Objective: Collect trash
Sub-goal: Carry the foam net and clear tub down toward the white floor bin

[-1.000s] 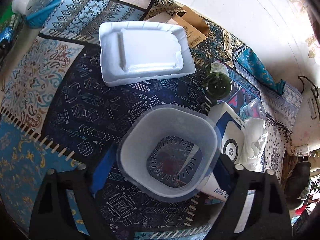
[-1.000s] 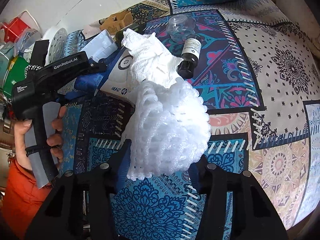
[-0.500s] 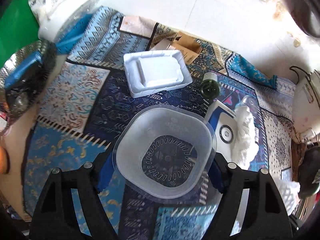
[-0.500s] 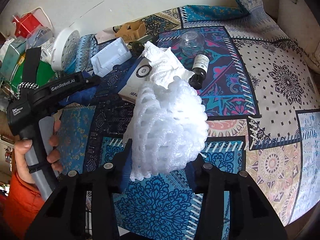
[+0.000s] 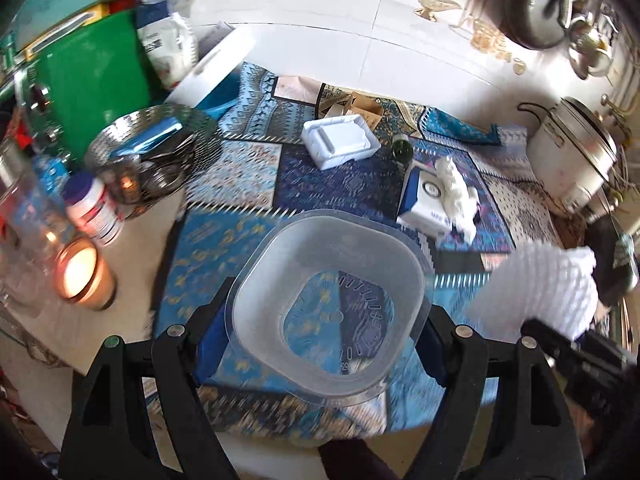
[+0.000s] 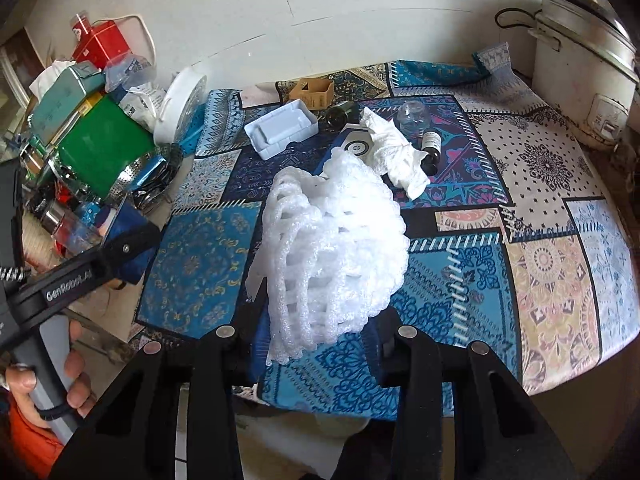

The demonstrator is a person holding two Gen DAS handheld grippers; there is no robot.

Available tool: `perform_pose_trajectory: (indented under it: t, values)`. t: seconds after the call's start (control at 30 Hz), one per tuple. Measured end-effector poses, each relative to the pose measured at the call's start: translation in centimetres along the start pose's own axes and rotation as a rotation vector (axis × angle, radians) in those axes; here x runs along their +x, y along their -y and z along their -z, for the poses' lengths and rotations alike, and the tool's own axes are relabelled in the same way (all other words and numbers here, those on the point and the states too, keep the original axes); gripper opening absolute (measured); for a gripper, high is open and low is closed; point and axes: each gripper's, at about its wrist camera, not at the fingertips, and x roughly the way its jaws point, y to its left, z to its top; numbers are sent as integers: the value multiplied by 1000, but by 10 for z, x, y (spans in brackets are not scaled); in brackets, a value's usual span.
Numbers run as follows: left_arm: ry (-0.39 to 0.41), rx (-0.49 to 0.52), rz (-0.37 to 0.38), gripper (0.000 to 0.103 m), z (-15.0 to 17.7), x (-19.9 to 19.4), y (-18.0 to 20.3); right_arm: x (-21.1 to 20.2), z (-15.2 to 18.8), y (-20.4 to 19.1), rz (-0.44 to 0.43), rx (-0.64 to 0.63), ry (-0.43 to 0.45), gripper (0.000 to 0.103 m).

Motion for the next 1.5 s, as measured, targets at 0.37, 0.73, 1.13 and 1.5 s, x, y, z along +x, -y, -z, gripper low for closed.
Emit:
perform_pose_trajectory:
  t: [0.37, 0.73, 1.13, 1.5]
  values:
    - [-50, 64, 48, 78, 100, -72, -53, -44, 85, -56, 50, 78, 52, 36]
    - [-195, 104, 104, 78, 181, -57, -44, -42, 161, -57, 106, 87, -76, 36]
    - [-343, 90, 77, 78, 252, 30, -12, 30, 222, 5, 100, 120, -258, 36]
    - [-415, -19, 15, 78, 337, 160, -30, 172, 310, 66, 77, 111, -426, 36]
